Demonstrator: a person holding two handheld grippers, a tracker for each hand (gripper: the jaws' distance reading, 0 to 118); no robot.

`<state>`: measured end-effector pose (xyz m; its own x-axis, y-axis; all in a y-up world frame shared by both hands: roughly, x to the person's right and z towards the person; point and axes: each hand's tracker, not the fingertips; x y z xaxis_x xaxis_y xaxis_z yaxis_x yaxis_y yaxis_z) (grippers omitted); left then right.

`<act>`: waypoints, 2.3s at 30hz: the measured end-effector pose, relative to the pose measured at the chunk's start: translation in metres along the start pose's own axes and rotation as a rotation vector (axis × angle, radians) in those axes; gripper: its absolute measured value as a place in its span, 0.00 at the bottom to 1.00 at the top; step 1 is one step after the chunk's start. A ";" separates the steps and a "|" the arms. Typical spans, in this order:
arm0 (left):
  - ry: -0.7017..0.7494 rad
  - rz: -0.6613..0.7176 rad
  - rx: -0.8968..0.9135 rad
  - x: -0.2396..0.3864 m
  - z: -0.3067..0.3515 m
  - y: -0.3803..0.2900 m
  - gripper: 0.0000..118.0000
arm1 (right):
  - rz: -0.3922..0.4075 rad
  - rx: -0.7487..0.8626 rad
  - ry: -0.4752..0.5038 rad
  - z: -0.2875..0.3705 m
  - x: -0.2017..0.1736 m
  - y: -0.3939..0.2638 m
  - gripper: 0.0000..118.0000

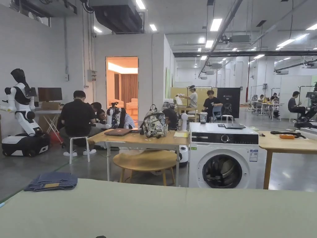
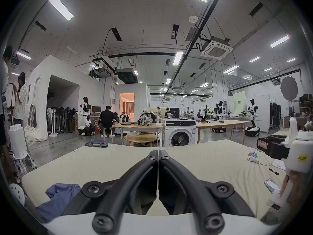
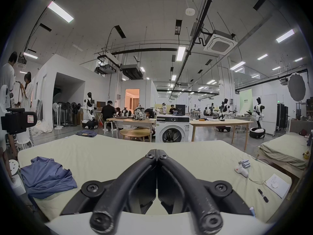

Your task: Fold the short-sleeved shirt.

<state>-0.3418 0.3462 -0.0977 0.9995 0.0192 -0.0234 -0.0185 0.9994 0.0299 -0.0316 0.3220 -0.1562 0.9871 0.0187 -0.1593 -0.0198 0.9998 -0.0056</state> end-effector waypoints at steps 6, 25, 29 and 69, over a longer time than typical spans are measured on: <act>-0.001 -0.006 0.004 0.001 0.000 0.001 0.00 | 0.004 -0.002 -0.001 -0.001 0.000 0.000 0.00; 0.003 -0.007 -0.002 0.000 0.000 0.000 0.00 | 0.007 -0.013 0.000 -0.002 -0.001 -0.001 0.00; 0.014 -0.008 -0.008 -0.007 0.004 0.000 0.00 | 0.004 -0.014 0.017 -0.006 -0.010 0.000 0.00; 0.167 0.278 -0.964 -0.276 -0.112 -0.223 0.00 | -0.102 -0.240 0.206 -0.054 -0.027 -0.066 0.00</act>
<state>-0.6158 0.1216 -0.2095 0.9420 0.1846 -0.2802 -0.3352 0.5555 -0.7610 -0.0654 0.2550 -0.2049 0.9333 -0.1080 -0.3424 0.0161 0.9653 -0.2605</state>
